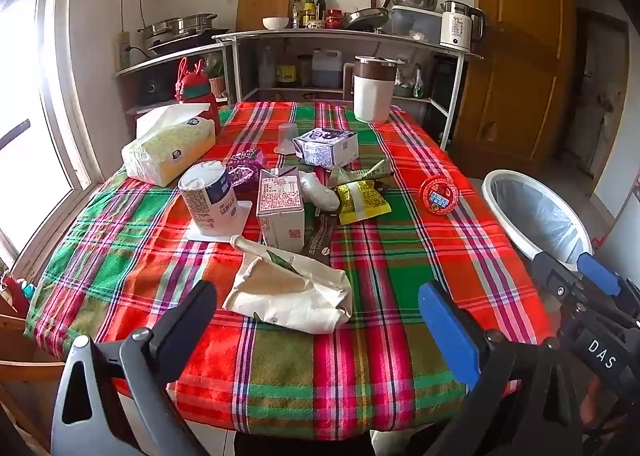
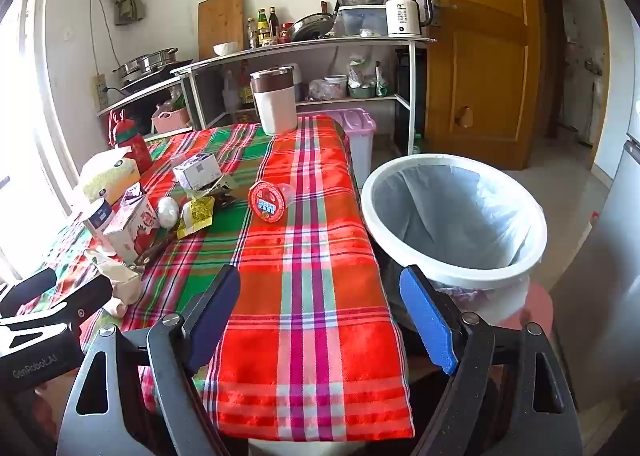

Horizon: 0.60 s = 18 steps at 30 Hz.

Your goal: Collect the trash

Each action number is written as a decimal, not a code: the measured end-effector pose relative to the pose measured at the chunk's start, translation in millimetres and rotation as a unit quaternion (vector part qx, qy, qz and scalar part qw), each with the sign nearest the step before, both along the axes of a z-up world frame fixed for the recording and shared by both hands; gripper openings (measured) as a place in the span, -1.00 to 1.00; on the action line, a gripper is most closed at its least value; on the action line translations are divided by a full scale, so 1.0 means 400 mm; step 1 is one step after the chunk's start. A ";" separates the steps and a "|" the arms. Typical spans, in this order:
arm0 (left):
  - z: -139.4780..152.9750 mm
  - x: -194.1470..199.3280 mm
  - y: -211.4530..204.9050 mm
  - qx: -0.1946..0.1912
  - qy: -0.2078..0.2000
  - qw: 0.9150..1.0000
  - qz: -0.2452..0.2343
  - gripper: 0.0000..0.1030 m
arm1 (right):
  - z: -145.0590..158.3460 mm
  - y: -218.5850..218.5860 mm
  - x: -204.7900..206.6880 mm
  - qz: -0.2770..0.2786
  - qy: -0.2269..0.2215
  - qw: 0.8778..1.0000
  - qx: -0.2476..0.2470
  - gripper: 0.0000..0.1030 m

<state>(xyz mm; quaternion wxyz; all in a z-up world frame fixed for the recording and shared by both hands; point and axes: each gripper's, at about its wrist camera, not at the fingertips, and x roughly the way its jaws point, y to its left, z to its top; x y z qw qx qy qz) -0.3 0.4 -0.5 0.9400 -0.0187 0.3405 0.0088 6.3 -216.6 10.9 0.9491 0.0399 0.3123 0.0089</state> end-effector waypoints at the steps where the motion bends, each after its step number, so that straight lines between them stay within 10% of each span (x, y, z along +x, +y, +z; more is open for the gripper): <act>1: -0.001 -0.001 0.001 -0.001 0.001 1.000 0.000 0.98 | -0.001 0.001 0.000 0.000 0.001 1.000 0.000 0.60; 18: 0.005 0.002 0.008 0.001 0.008 1.000 0.005 0.98 | -0.001 0.006 0.004 0.004 0.008 1.000 0.001 0.60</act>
